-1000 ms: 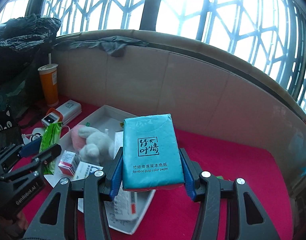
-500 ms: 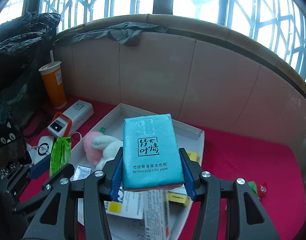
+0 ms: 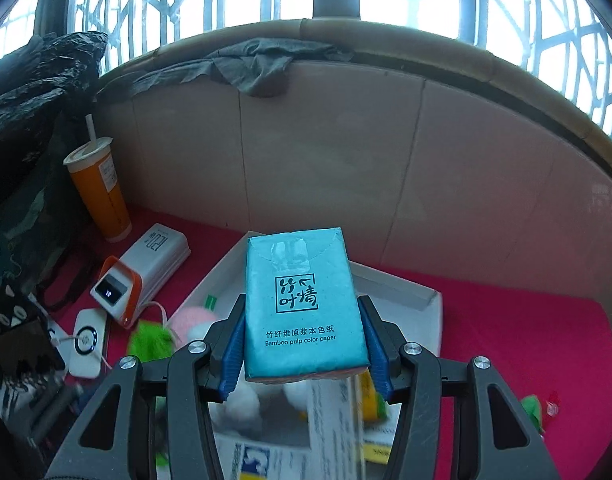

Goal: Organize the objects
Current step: 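Open the left tool to drop the green packet while the right tool releases the tissue pack into the tray, then move both open tools back toward the nasal drops box and chili plush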

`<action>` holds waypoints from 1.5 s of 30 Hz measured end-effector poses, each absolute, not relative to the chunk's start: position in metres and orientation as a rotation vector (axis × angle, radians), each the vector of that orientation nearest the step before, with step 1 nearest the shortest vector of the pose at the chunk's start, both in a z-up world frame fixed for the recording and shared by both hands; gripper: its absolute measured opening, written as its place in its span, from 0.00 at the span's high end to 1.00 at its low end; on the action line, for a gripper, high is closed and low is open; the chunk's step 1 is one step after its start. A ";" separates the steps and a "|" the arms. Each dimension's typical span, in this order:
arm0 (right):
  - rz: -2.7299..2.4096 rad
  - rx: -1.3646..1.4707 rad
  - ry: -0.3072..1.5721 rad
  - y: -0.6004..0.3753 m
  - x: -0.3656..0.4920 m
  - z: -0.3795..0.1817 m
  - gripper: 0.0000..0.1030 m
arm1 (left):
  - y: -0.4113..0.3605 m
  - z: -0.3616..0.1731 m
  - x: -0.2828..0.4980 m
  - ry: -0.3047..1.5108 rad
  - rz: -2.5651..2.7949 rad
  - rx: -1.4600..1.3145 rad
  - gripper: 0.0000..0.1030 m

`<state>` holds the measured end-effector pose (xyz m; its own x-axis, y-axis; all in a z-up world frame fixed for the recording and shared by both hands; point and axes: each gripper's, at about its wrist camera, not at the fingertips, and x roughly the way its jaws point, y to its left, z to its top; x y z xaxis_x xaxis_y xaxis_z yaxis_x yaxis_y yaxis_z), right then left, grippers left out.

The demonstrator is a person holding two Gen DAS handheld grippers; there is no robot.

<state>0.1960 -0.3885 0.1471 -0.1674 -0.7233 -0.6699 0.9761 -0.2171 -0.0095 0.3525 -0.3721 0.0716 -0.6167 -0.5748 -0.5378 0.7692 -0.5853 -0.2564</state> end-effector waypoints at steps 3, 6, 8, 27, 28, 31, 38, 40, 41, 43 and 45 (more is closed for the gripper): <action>-1.706 0.680 0.536 -0.396 0.192 0.139 0.39 | -0.371 0.070 0.353 0.603 -2.199 0.523 0.32; -1.743 0.667 0.494 -0.383 0.187 0.142 0.31 | -0.369 0.074 0.359 0.584 -2.174 0.483 0.14; -1.761 0.664 0.459 -0.369 0.181 0.148 0.30 | -0.367 0.077 0.362 0.587 -2.168 0.461 0.12; -1.294 -0.043 0.819 -0.137 0.418 0.277 0.12 | -0.310 0.083 0.410 0.736 -2.071 0.362 0.09; -1.214 -0.071 0.810 -0.114 0.435 0.284 0.11 | -0.301 0.085 0.407 0.726 -2.086 0.368 0.09; -1.086 -0.086 0.761 -0.072 0.452 0.302 0.06 | -0.276 0.091 0.394 0.709 -2.140 0.399 0.09; -1.118 -0.092 0.604 -0.032 0.421 0.331 0.02 | -0.230 0.104 0.350 0.606 -2.280 0.489 0.08; -1.153 -0.075 0.605 -0.031 0.413 0.330 0.02 | -0.222 0.105 0.339 0.591 -2.306 0.507 0.08; -1.158 -0.064 0.618 -0.031 0.409 0.328 0.02 | -0.218 0.105 0.334 0.589 -2.315 0.515 0.08; -1.176 -0.029 0.636 -0.034 0.400 0.325 0.02 | -0.211 0.106 0.324 0.583 -2.337 0.528 0.08; -1.200 0.023 0.629 -0.036 0.386 0.326 0.02 | -0.205 0.105 0.316 0.572 -2.357 0.542 0.08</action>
<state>0.3862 -0.0362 0.3263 0.2144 -0.8588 -0.4654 0.8712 0.3835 -0.3064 0.3162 -0.2054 0.1054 -0.7068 -0.4891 -0.5110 0.6689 -0.6971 -0.2580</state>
